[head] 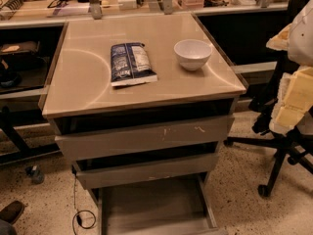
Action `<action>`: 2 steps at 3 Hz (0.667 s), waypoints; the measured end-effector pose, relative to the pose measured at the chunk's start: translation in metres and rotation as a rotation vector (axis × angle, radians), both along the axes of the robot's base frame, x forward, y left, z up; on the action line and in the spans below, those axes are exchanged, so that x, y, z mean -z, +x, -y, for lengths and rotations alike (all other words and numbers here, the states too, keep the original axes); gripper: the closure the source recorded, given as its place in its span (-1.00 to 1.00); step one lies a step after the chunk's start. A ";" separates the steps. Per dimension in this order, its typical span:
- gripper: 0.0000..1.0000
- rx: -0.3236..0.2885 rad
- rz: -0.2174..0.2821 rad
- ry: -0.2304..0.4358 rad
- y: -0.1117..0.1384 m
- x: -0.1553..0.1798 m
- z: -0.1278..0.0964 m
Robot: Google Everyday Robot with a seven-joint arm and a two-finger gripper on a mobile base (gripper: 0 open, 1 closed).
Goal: Place blue chip bag into bottom drawer
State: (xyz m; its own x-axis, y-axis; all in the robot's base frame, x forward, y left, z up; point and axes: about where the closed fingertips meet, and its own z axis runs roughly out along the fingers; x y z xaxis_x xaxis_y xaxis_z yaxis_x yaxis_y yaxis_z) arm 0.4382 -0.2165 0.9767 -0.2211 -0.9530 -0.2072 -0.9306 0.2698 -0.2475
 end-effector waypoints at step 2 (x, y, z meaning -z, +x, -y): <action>-1.00 -0.053 0.004 -0.011 0.019 0.002 -0.024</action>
Offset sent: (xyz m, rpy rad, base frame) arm 0.0625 0.0784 -0.0107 -0.0376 0.0075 0.1776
